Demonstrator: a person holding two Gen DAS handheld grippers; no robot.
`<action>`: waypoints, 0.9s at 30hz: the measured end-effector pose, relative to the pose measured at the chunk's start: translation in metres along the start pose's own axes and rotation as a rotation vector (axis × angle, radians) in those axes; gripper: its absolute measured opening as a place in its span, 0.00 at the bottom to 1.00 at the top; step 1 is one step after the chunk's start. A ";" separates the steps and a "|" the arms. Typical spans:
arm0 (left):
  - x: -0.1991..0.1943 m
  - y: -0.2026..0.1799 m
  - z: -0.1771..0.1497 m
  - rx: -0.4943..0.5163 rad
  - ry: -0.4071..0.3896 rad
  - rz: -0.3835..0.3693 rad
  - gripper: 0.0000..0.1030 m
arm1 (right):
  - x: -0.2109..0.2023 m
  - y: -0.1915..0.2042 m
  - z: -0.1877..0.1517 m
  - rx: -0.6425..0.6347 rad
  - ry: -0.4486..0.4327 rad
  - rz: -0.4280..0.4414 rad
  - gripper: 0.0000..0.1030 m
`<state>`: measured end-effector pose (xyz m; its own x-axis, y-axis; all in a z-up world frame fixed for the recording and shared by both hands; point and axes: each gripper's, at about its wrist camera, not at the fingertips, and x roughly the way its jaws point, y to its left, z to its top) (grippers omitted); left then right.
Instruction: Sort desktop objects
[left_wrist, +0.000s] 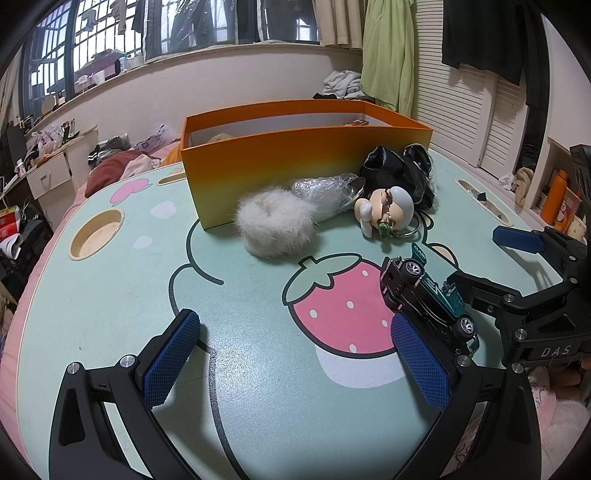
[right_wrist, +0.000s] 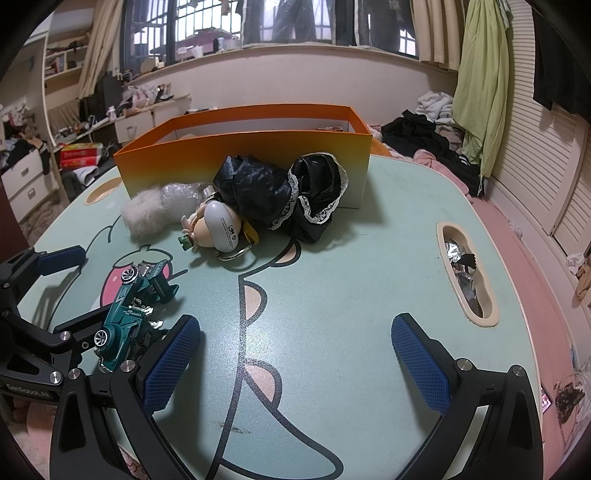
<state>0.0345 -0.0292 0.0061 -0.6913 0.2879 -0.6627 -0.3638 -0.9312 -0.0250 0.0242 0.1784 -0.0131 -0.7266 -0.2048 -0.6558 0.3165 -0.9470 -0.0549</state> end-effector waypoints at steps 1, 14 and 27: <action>0.000 0.000 0.000 0.000 0.000 0.000 1.00 | 0.000 0.000 0.000 0.000 0.000 0.000 1.00; 0.000 0.000 0.000 -0.004 -0.001 0.006 1.00 | 0.000 0.000 0.000 0.001 -0.001 0.000 1.00; 0.000 0.000 0.000 -0.012 -0.002 0.013 1.00 | -0.005 -0.003 0.004 0.037 -0.026 0.027 1.00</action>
<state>0.0347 -0.0288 0.0060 -0.6970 0.2761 -0.6618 -0.3471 -0.9375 -0.0255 0.0245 0.1813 -0.0071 -0.7336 -0.2365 -0.6371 0.3136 -0.9495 -0.0087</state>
